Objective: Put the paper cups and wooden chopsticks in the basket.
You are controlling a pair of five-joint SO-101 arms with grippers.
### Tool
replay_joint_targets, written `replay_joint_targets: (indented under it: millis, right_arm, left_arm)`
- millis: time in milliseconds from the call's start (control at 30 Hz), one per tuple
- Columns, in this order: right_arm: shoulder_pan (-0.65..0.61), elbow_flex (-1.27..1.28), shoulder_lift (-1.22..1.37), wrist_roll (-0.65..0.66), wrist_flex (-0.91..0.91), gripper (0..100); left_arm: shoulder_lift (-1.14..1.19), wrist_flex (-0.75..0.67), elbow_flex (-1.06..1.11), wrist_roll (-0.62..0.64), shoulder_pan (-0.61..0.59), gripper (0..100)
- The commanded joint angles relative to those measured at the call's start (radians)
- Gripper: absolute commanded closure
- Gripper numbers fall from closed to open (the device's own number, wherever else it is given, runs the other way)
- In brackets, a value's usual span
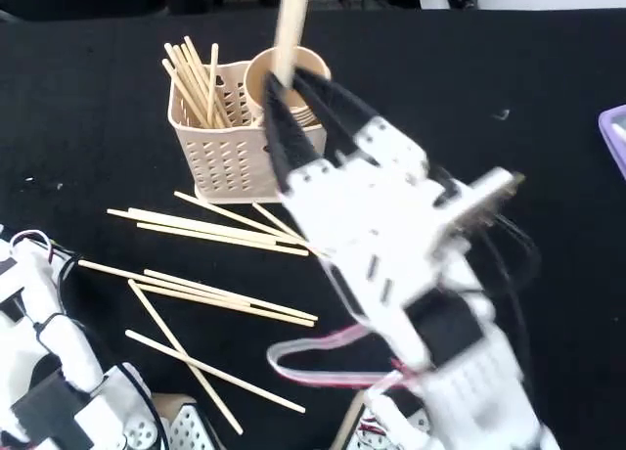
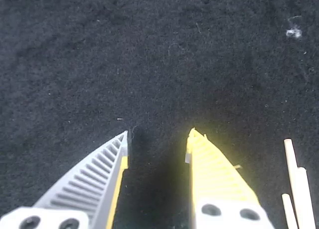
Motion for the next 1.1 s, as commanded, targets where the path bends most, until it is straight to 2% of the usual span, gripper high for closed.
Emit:
replay_joint_targets:
  millis: [0, 333, 667, 867, 1067]
  right_arm:
    - [-0.055, -0.042, 0.162, -0.005, -0.160, 98.8]
    - [-0.025, -0.263, 0.573, -0.009, -0.210, 98.7]
    - [0.029, -0.367, 0.786, -0.009, -0.230, 98.7]
    - [0.025, -0.357, 0.849, -0.009, -0.166, 98.2]
    - [0.026, -0.357, 0.817, -0.009, -0.064, 77.6]
  left_arm:
    - [-0.015, -0.017, -0.025, -0.006, 0.005, 81]
    - [-0.017, -0.015, -0.024, -0.006, 0.005, 81]
    - [-0.018, -0.014, -0.024, -0.006, 0.005, 81]
    - [-0.017, -0.014, -0.024, -0.006, 0.005, 81]
    - [-0.015, -0.015, -0.025, -0.006, 0.005, 81]
